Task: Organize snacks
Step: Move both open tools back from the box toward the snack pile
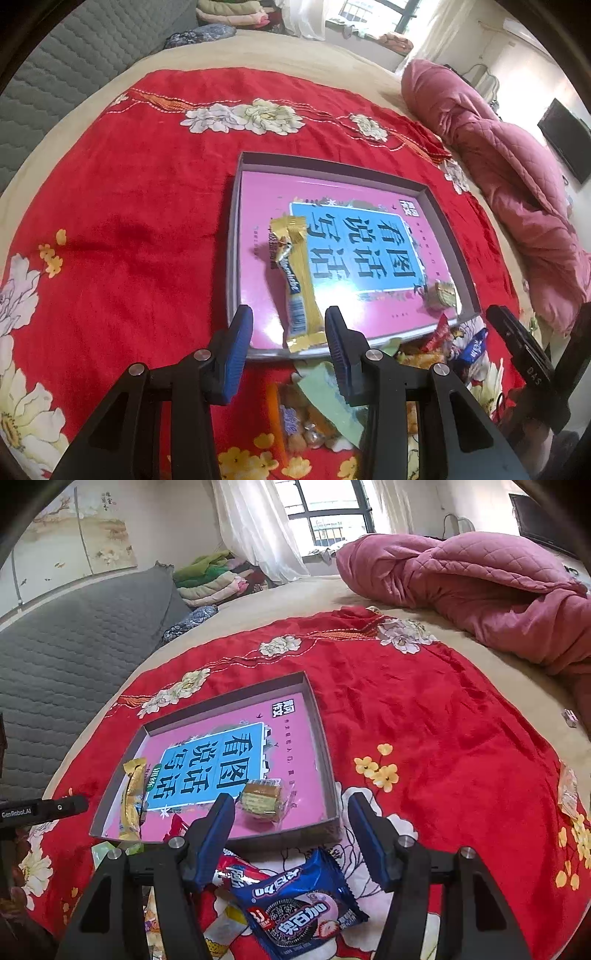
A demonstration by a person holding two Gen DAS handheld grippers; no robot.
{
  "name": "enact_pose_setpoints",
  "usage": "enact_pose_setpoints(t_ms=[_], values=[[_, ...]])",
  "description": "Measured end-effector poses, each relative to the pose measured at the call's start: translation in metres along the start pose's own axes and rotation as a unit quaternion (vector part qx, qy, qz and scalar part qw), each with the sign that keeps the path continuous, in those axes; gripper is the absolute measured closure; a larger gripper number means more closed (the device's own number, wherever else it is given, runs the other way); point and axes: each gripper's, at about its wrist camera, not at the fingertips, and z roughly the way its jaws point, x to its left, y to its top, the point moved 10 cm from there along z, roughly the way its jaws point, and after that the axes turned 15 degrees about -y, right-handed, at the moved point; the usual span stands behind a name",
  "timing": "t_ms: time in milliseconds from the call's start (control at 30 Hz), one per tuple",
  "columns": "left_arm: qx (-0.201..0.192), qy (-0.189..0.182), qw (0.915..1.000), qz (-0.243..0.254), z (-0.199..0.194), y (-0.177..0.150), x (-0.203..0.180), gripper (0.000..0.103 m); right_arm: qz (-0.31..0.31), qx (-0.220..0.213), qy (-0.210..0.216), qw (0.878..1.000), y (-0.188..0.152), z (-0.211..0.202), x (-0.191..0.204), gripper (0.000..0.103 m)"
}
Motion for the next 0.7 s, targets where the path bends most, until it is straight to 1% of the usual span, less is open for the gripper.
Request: enact_pose_setpoints(t_ms=[33,67,100,133,200,367,533,700], values=[[0.0,-0.003,1.0,0.002,0.0,-0.001,-0.003,0.059,0.001,0.0,-0.002,1.0,-0.001,-0.001,-0.001,0.039],[0.002,-0.004,1.0,0.004,0.0,-0.003,-0.006,0.053,0.002,0.001,-0.001,1.0,-0.002,-0.002,-0.002,0.039],[0.002,-0.005,1.0,0.006,0.0,-0.004,-0.009,0.05,0.002,0.002,-0.001,1.0,-0.002,-0.003,-0.002,0.039],[0.004,-0.007,0.9999,0.009,0.0,-0.006,-0.012,0.05,0.001,0.002,-0.002,1.0,-0.003,-0.004,-0.002,0.038],[0.007,-0.009,0.9998,0.015,0.0,-0.01,-0.017,0.05,0.0,0.003,-0.003,1.0,-0.005,-0.007,-0.002,0.033],[0.02,-0.013,0.9994,0.023,0.002,-0.021,-0.026,0.05,-0.006,-0.003,-0.008,1.0,-0.006,-0.014,-0.002,0.032],[0.031,-0.014,0.9989,0.032,0.0,-0.032,-0.033,0.05,-0.025,0.003,-0.008,1.0,-0.009,-0.018,0.003,0.032],[0.043,-0.018,0.9982,0.039,-0.003,-0.045,-0.04,0.05,-0.041,0.016,-0.007,0.999,-0.013,-0.023,0.003,0.026]])
